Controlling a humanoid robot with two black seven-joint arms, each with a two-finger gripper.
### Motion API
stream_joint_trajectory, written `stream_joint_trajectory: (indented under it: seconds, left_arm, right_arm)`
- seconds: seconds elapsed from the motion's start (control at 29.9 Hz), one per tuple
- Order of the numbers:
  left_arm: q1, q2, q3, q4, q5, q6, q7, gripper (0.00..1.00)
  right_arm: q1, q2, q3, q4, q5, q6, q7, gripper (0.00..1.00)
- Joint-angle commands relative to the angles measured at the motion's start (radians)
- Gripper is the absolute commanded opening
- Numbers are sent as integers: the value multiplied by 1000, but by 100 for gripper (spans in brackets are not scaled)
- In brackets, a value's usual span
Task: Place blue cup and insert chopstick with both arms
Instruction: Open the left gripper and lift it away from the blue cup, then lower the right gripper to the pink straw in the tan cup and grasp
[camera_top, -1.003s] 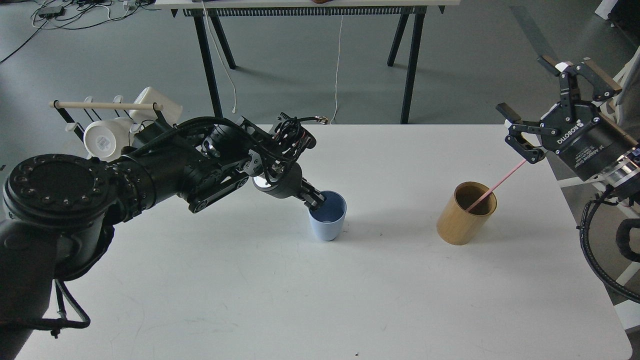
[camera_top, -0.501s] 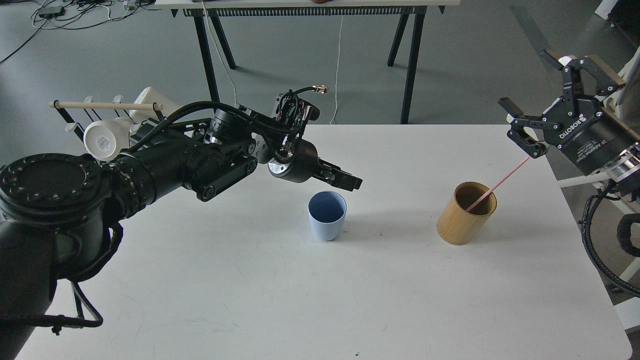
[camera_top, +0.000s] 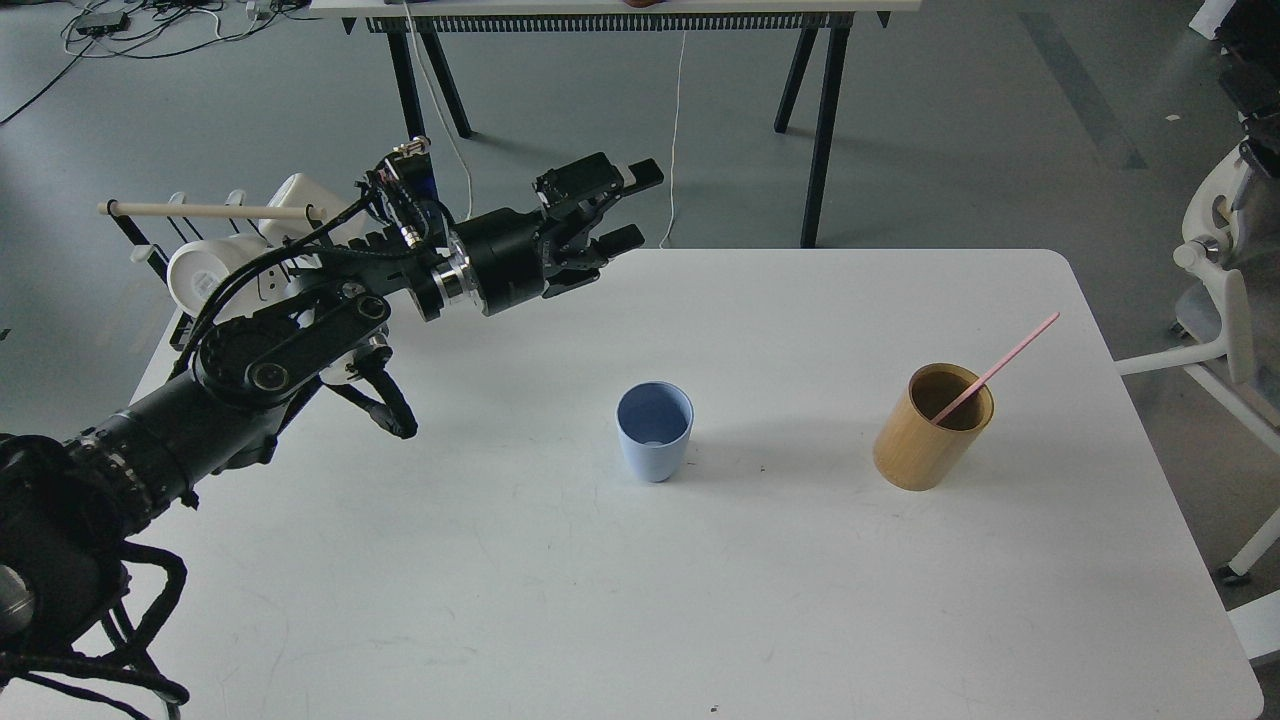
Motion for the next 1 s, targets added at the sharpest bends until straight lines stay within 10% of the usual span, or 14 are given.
stream_joint_trajectory:
  seconds: [0.0, 0.77, 0.97]
  left_arm:
    - [63, 24, -163, -26, -94, 0, 0, 98]
    - [176, 70, -230, -26, -252, 0, 0, 99]
    - [181, 70, -230, -20, -252, 0, 0, 99]
  right_arm:
    - [-4, -6, -95, -2, -116, -113, 0, 97]
    - [-143, 331, -306, -273, -325, -113, 0, 89]
    - [-143, 374, -347, -309, -326, -113, 0, 72]
